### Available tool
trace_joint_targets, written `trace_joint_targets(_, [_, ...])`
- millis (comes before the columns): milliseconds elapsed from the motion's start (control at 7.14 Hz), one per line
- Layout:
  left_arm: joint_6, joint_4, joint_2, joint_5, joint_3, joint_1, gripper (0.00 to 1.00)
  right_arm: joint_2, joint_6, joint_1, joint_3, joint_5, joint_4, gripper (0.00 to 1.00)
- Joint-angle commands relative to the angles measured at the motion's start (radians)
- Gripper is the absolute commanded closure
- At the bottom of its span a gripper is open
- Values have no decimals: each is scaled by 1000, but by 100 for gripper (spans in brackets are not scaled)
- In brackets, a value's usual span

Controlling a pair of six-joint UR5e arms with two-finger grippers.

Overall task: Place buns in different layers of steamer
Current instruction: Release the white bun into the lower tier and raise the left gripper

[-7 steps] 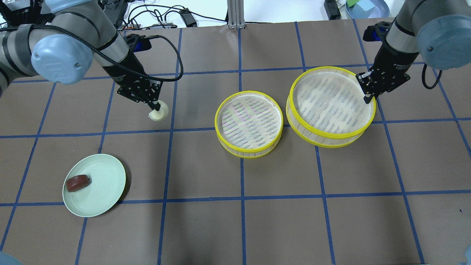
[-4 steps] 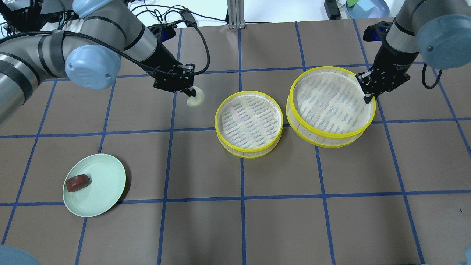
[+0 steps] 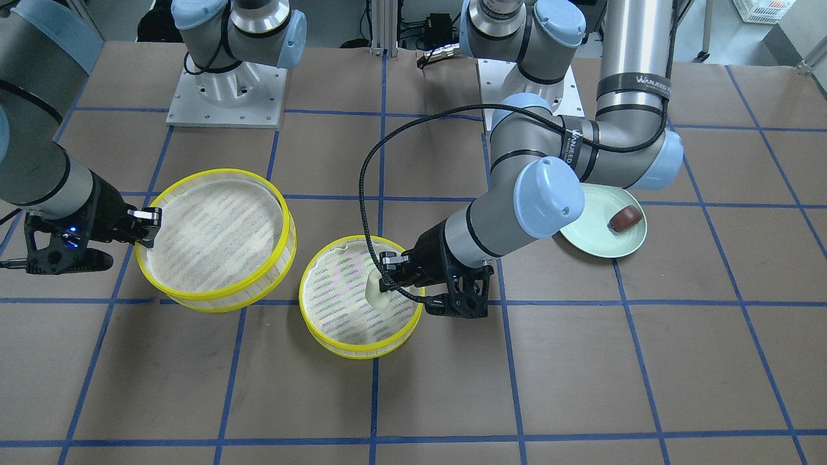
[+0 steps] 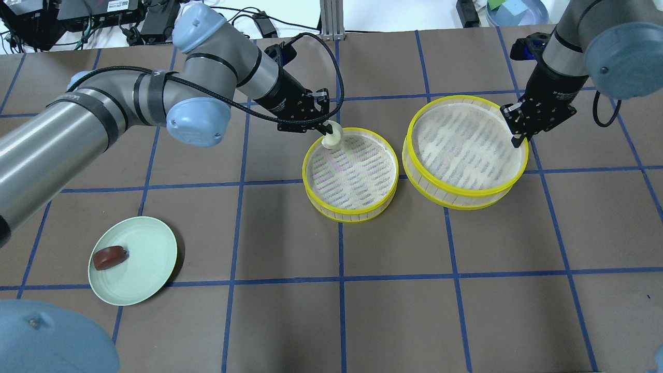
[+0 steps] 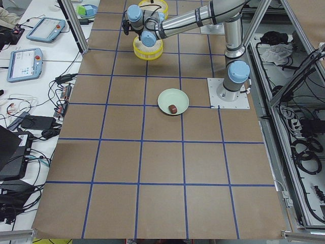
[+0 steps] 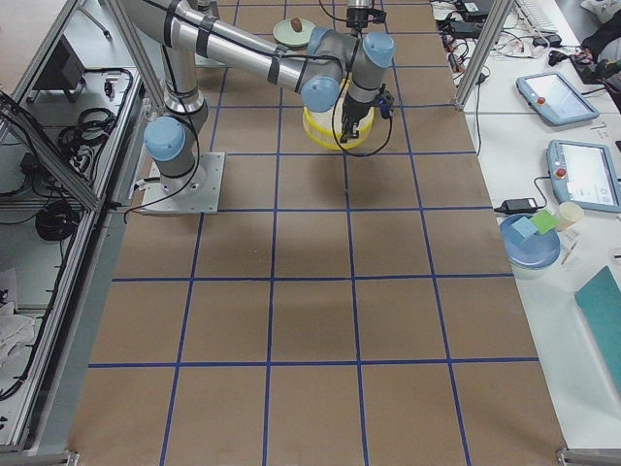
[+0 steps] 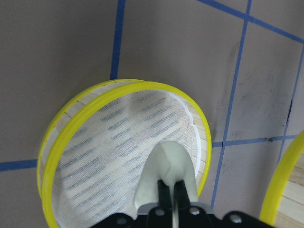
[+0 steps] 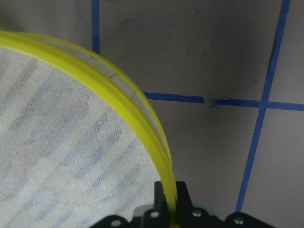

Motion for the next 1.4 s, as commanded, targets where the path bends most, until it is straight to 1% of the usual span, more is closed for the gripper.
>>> trace_joint_targets(0, [-9, 22, -33, 17, -3, -35, 100, 0, 0, 0, 1, 0, 1, 100])
trace_joint_targets(140, [-10, 22, -32, 46, -3, -35, 41, 0, 0, 0, 2, 0, -1, 100])
trace_joint_targets(280, [-18, 22, -27, 48, -2, -35, 0, 0, 0, 0, 5, 0, -1, 100])
trace_joint_targets(560, [-20, 14, -6, 49, 0, -35, 0, -1, 0, 0, 5, 3, -1, 100])
trace_joint_targets(700, [-18, 8, 8, 87, 10, -29, 0, -3, 11, 9, 5, 18, -1, 100])
trace_joint_targets(840, [-7, 5, 23, 226, 13, -23, 0, -5, 56, 30, 4, 28, -7, 100])
trace_joint_targets(980, [0, -39, 45, 291, 15, 11, 0, 6, 127, 78, 4, 48, -26, 100])
trace_joint_targets(1120, [67, -84, 77, 317, 15, 55, 0, 23, 262, 153, -1, 45, -68, 100])
trace_joint_targets(1260, [168, -145, 110, 406, 15, 92, 0, 56, 364, 214, -7, 43, -112, 100])
